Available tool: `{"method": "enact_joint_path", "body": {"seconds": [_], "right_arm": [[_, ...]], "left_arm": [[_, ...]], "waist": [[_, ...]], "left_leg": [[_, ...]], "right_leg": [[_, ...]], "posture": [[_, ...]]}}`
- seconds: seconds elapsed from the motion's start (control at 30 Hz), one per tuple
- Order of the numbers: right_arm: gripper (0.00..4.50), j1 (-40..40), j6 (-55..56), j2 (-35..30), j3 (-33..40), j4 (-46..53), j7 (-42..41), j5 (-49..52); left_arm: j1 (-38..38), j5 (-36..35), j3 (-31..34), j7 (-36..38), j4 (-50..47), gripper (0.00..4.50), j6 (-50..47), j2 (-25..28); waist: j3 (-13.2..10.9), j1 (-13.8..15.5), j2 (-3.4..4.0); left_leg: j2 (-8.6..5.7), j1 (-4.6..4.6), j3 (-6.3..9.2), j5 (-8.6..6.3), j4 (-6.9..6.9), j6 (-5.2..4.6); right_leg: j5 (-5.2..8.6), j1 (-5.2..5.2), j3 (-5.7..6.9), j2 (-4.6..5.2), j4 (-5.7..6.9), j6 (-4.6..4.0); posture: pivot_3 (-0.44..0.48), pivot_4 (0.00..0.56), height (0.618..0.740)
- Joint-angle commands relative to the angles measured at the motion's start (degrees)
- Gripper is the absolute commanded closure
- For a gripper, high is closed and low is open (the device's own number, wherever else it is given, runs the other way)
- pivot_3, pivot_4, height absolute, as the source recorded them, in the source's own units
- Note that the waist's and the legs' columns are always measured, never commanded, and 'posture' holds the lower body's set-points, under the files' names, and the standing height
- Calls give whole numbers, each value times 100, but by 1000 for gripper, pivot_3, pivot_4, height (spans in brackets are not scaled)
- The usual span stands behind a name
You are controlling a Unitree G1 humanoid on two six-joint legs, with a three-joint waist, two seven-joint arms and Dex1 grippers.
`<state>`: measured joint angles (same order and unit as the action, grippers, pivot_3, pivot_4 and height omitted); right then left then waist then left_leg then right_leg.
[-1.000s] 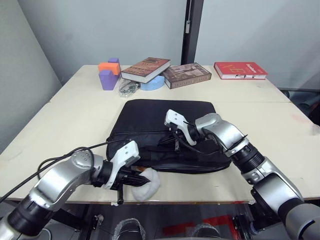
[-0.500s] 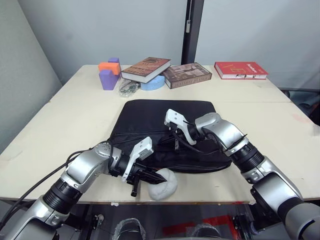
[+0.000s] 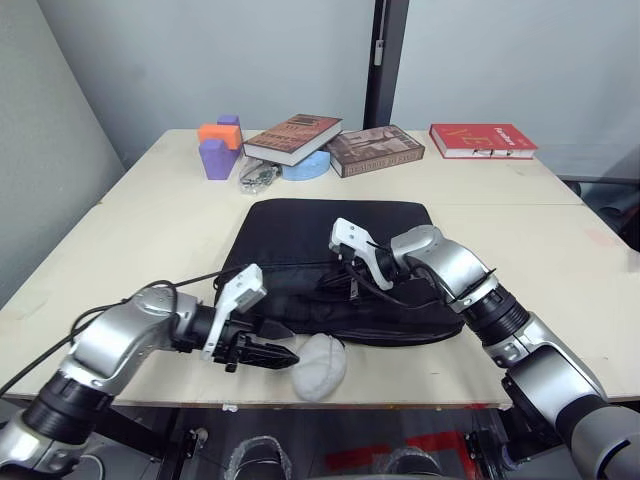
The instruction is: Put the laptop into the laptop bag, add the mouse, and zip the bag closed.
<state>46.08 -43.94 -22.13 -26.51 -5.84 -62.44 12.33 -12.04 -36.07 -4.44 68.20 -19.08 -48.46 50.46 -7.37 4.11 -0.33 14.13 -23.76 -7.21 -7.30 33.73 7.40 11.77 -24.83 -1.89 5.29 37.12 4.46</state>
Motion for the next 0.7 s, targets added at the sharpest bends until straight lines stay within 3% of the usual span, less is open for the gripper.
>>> {"method": "enact_joint_path", "body": {"seconds": [0.03, 0.23, 0.37, 0.5, 0.7], "right_arm": [[4500, -25, -84, -178, 245, 167, -9, 75], [4500, -211, -454, -877, 741, 975, -176, 484], [4500, -593, -979, -1725, 1449, 2167, -410, 1166], [4500, -971, -1221, -2370, 2146, 2888, -369, 1667], [4500, -1690, -1575, -3550, 3657, 3478, -431, 2304]], "left_arm": [[407, -355, 701, 222, -536, 1669, 54, 404], [696, -830, 1901, 303, -628, 1669, 186, 678], [-64, -1441, 2448, 200, -192, 1669, 115, 543], [-553, -1610, 2395, 145, 93, 1669, 128, 411], [-1109, -1139, 1677, 296, 514, 1669, 715, 74]], "waist": [[-3, 0, 1], [-34, 136, 6], [-49, 203, 13], [-52, 139, 22], [-53, 150, 23]], "left_leg": [[0, -1, 0, 0, -1, 0], [0, -6, 0, -1, -6, 1], [0, -9, 0, 0, -6, 0], [0, -6, -10, 0, -7, 1], [1, -2, -22, 0, -11, 0]], "right_leg": [[0, -1, 0, 0, -2, 0], [0, -4, 2, 0, -8, 0], [0, -4, 4, 0, -9, 1], [0, -7, -6, -1, -8, 1], [1, -11, -18, -1, -9, 1]], "posture": [[0, 150, 730], [0, 150, 730], [0, 150, 730], [0, 150, 730], [0, 150, 730]]}}
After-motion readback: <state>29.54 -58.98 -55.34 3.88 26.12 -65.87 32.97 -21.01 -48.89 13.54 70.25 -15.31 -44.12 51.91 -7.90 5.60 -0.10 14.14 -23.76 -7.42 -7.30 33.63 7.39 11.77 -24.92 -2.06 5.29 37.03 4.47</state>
